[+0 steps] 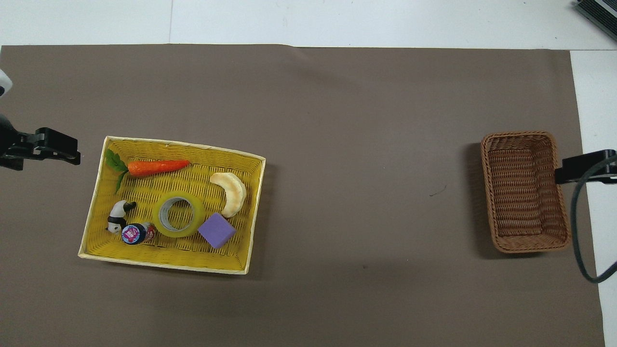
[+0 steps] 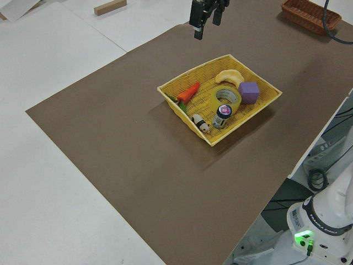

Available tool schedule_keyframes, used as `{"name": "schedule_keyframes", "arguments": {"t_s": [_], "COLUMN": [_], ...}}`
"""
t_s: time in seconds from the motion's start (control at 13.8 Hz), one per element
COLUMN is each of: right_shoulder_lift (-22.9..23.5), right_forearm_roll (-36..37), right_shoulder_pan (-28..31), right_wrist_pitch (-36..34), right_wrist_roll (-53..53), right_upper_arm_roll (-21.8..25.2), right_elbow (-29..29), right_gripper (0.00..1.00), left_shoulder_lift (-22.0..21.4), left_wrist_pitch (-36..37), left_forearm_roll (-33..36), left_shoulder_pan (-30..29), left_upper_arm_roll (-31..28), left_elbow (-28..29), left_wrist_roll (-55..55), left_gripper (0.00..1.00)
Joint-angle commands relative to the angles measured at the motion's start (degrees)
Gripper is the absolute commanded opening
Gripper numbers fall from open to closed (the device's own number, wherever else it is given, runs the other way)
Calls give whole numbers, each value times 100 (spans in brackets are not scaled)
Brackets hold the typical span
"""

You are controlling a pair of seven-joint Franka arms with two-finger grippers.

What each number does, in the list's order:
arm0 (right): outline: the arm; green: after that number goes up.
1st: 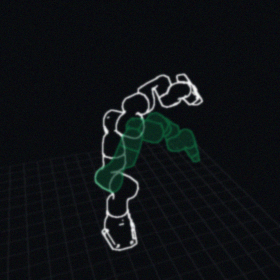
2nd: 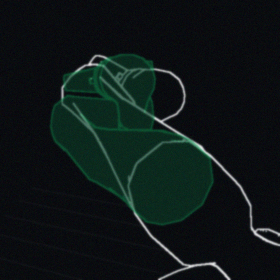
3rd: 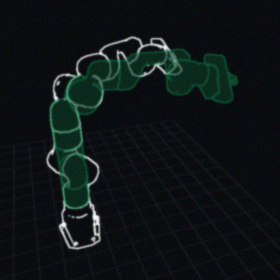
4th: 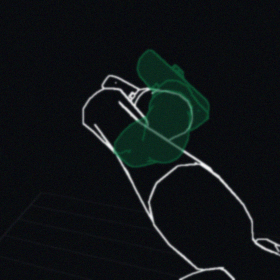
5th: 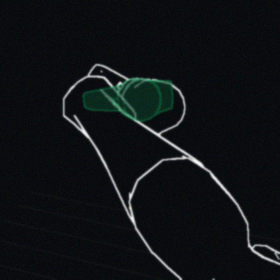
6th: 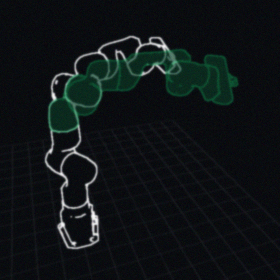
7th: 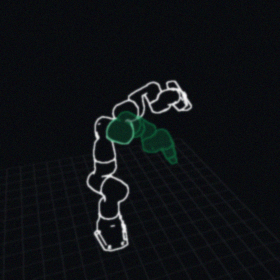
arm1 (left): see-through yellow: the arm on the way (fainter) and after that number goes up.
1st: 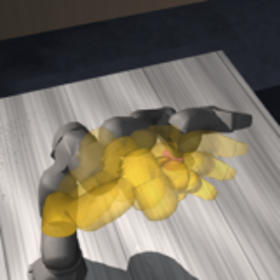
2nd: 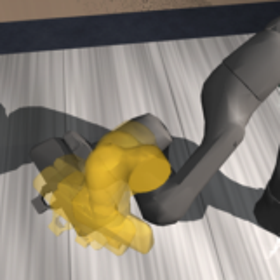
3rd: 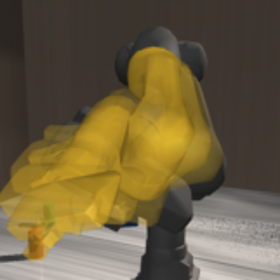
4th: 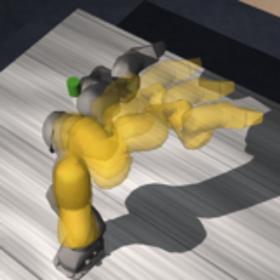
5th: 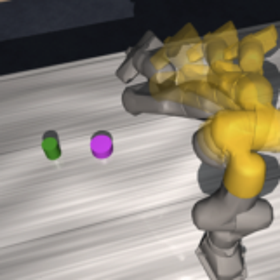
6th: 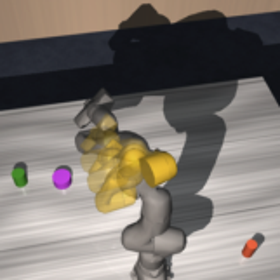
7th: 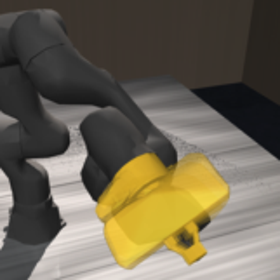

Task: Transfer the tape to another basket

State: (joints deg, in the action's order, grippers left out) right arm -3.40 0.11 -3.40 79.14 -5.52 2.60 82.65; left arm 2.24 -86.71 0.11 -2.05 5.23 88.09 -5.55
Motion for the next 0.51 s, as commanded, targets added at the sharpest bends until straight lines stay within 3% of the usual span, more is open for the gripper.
{"name": "schedule_keyframes", "arguments": {"t_s": [0.0,0.43], "right_shoulder_lift": [-82,-55], "right_forearm_roll": [-11,-2], "right_shoulder_pan": [49,41], "right_wrist_pitch": [93,304], "right_wrist_roll": [148,174], "right_upper_arm_roll": [-14,-14], "right_elbow": [85,252], "right_gripper": [100,100], "left_shoulder_lift": [-145,-136], "left_wrist_pitch": [-31,-74], "left_forearm_roll": [-73,-73], "left_shoulder_pan": [-67,-76], "left_upper_arm_roll": [21,13], "left_elbow": [199,200], "left_wrist_roll": [98,98], "left_gripper": [100,100]}}
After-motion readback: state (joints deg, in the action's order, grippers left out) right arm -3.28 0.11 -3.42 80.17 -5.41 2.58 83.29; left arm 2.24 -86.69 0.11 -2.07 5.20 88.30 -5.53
